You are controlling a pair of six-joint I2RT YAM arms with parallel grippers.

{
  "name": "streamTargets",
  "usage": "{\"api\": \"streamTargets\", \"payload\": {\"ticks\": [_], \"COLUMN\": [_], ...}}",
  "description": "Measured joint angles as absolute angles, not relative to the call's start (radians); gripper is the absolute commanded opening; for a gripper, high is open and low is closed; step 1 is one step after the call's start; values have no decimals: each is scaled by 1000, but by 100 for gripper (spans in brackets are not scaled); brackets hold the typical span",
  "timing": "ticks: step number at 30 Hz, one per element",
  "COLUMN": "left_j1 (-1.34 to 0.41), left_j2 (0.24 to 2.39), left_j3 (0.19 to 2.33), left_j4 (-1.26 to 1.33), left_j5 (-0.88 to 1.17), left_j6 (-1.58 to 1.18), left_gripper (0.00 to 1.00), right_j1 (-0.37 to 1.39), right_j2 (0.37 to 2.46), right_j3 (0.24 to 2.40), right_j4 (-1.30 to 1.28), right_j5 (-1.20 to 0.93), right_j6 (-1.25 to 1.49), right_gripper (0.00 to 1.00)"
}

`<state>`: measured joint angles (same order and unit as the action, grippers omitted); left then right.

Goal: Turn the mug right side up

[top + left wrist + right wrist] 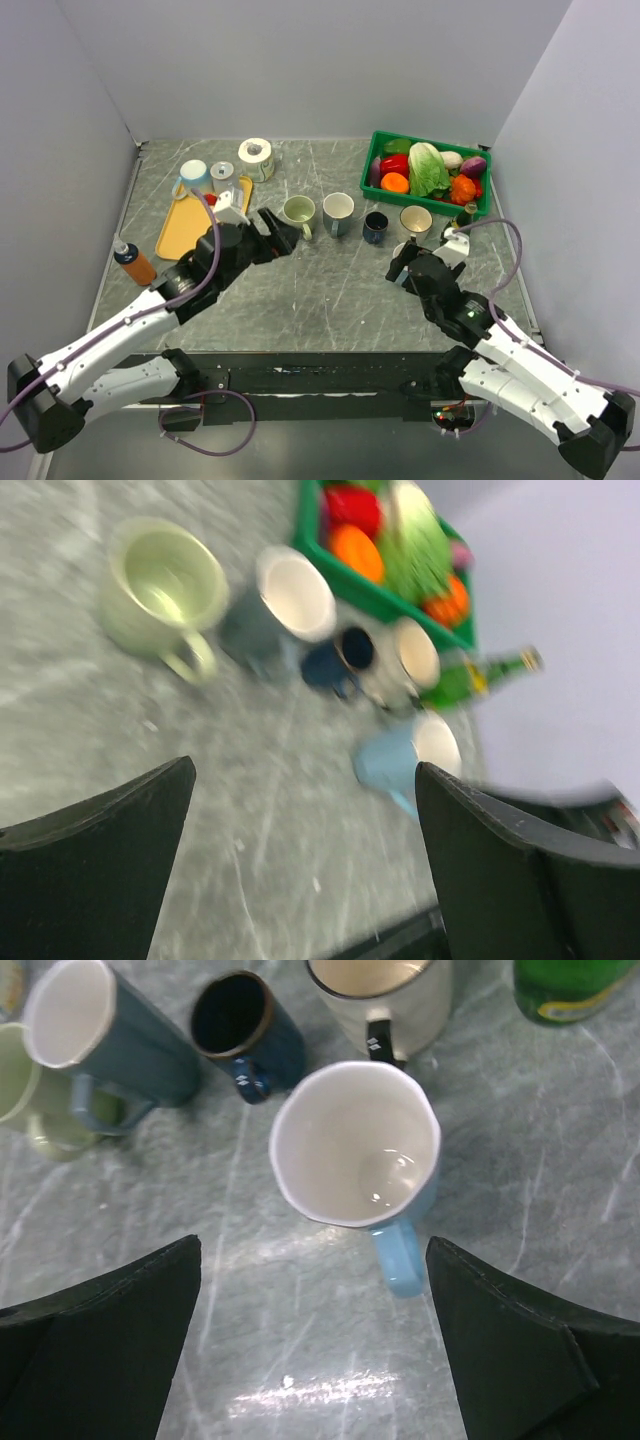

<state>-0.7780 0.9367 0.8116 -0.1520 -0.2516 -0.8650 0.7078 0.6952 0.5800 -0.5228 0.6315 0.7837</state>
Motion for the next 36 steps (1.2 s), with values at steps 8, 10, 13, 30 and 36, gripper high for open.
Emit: {"api": "streamTargets", "payload": {"ticks": [8,10,13,30,36], "left_j1": [-634,-556,-434,-258,-250], "left_j2": [1151,1225,1363,1949,2003], "left_j3": [988,1036,1132,1571,1573], "left_j4": [-207,-218,-234,-394,-406], "left_j5": [-495,-501,-490,-407,-395], "left_j6": [-813,-806,-796,-698,-687], "left_gripper": [96,96,96,68,68], "right_j1": [708,708,708,707,707], "right_j2": [617,604,584,525,500], "right_j3": [655,668,678,682,682], "right_j4": [-550,-552,-553,-601,-619], "right_j5": [576,564,546,531,531], "right_j6": [735,729,718,717,724], "right_gripper": [100,100,100,98,97]}}
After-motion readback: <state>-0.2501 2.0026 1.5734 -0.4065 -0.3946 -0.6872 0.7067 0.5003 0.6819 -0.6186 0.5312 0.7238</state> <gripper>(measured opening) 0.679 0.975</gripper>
